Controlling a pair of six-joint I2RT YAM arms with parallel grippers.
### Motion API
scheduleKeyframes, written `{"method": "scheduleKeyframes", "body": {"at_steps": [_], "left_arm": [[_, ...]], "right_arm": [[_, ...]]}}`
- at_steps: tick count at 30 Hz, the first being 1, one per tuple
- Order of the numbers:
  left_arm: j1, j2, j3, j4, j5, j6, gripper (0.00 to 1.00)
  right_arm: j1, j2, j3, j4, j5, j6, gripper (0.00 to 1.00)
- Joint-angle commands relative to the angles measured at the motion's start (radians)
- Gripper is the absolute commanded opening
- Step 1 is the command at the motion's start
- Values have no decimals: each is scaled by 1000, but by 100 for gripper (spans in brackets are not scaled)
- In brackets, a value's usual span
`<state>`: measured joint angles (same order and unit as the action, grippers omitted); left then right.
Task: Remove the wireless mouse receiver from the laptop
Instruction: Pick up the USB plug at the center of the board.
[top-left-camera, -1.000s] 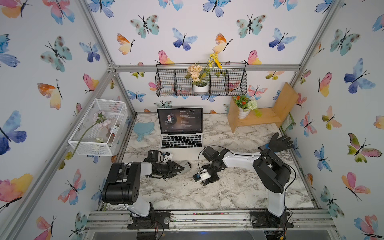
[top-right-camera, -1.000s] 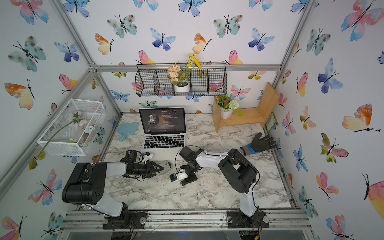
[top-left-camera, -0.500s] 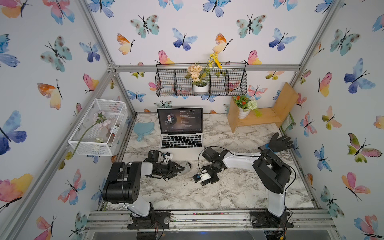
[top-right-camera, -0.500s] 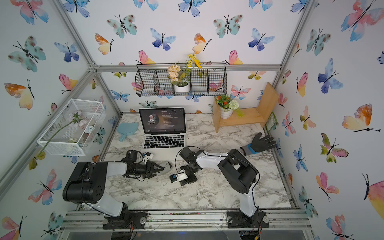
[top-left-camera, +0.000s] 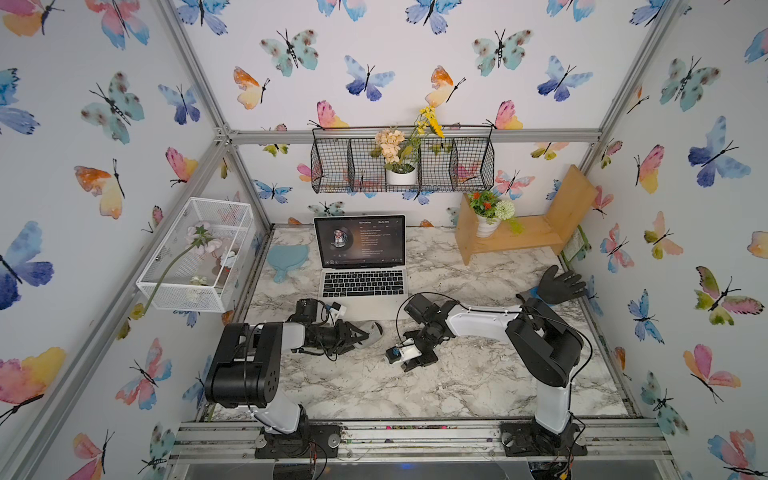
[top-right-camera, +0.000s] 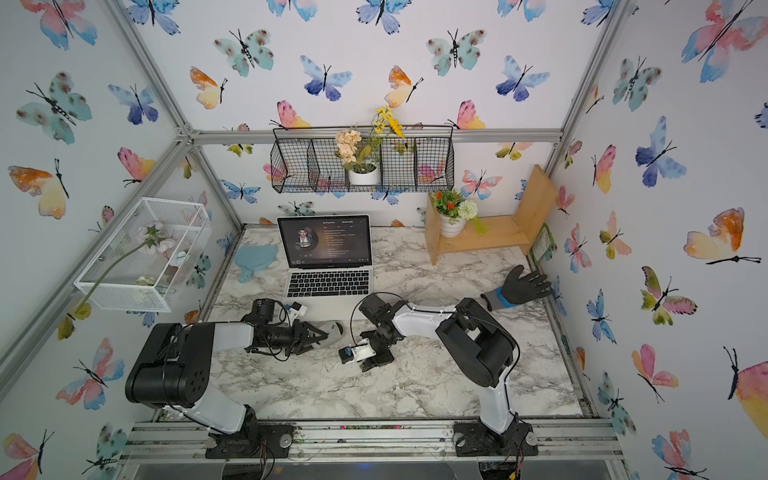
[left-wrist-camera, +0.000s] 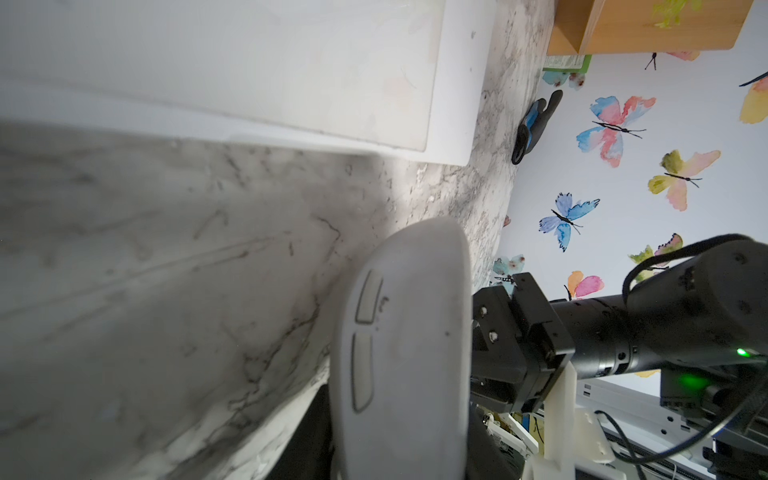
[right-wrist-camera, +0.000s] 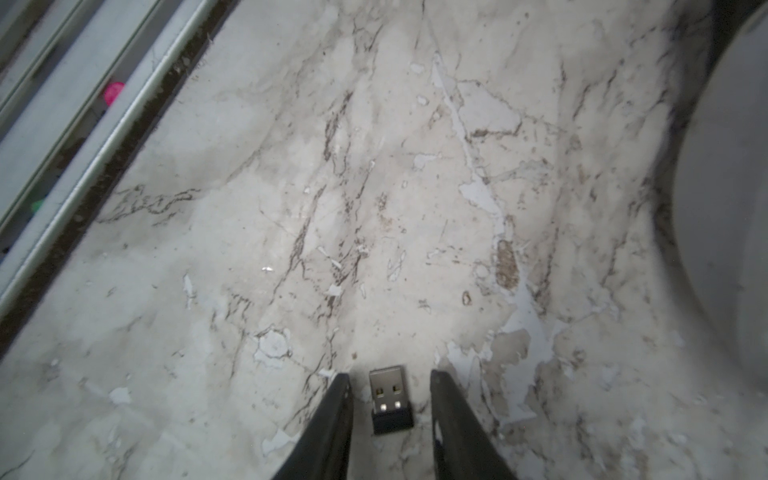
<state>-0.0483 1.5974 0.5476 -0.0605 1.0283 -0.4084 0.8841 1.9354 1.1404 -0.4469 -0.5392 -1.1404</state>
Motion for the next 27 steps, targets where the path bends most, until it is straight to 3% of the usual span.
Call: {"method": "scheduleKeyframes", "body": {"at_steps": [1,11,27], "left_arm": [[-5,-7,14,-15,49,24,3],[-4,-2,17,-11,63,27,3],[-8,-1,27,-9,72,22,3]], "right_arm": [[-11,7,-28,-54,39,-5,32],[-27,-13,-53,-54,26,10,37],[-30,34,-14,-80,10,-20,34]]}}
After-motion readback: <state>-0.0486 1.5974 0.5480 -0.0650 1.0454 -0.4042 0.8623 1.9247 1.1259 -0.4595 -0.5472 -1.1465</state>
